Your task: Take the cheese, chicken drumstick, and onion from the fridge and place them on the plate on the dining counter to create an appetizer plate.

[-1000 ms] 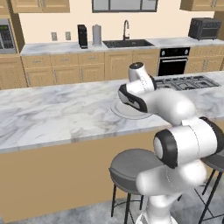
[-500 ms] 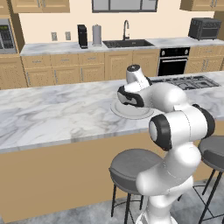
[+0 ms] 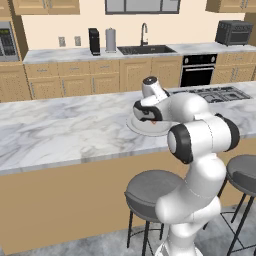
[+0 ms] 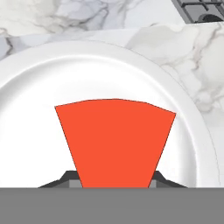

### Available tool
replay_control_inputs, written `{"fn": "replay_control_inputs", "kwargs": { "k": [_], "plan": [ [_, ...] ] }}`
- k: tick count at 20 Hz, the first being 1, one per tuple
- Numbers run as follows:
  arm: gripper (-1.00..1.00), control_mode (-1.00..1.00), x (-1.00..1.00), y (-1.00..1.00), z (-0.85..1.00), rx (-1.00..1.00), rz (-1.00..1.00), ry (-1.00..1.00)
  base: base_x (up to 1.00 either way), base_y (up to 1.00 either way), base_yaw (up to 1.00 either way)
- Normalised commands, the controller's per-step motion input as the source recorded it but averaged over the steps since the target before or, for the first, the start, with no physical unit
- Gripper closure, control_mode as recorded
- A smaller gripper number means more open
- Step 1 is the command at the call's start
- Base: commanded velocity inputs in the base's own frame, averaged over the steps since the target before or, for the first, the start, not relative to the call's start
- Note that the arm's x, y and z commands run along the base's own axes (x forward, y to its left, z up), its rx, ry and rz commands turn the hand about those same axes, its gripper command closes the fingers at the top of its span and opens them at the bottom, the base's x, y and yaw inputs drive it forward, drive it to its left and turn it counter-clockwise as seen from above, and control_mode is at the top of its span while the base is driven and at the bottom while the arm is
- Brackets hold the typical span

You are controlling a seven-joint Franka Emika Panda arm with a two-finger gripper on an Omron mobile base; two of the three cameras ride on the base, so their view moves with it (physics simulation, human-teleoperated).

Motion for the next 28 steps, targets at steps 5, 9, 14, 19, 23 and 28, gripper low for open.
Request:
{"fn": "replay_control_inputs", "kwargs": {
  "k": [5, 9, 14, 19, 23, 28],
  "plan": [
    [1.0, -1.0, 0.02, -0.1, -0.21, 0.0, 0.0, -0.08, 0.0, 0.0, 0.0],
    [1.0, -1.0, 0.12, -0.18, -0.14, 0.0, 0.0, -0.07, 0.0, 0.0, 0.0],
    [1.0, -1.0, 0.11, -0.06, -0.15, 0.0, 0.0, -0.01, 0.0, 0.0, 0.0],
    [1.0, -1.0, 0.24, 0.0, -0.09, 0.0, 0.0, 0.0, 0.0, 0.0, 0.0],
    [-1.0, -1.0, 0.32, 0.0, -0.01, 0.0, 0.0, 0.0, 0.0, 0.0, 0.0],
    [-1.0, -1.0, -0.47, 0.0, 0.28, 0.0, 0.0, -0.13, 0.0, 0.0, 0.0]
  ]
}}
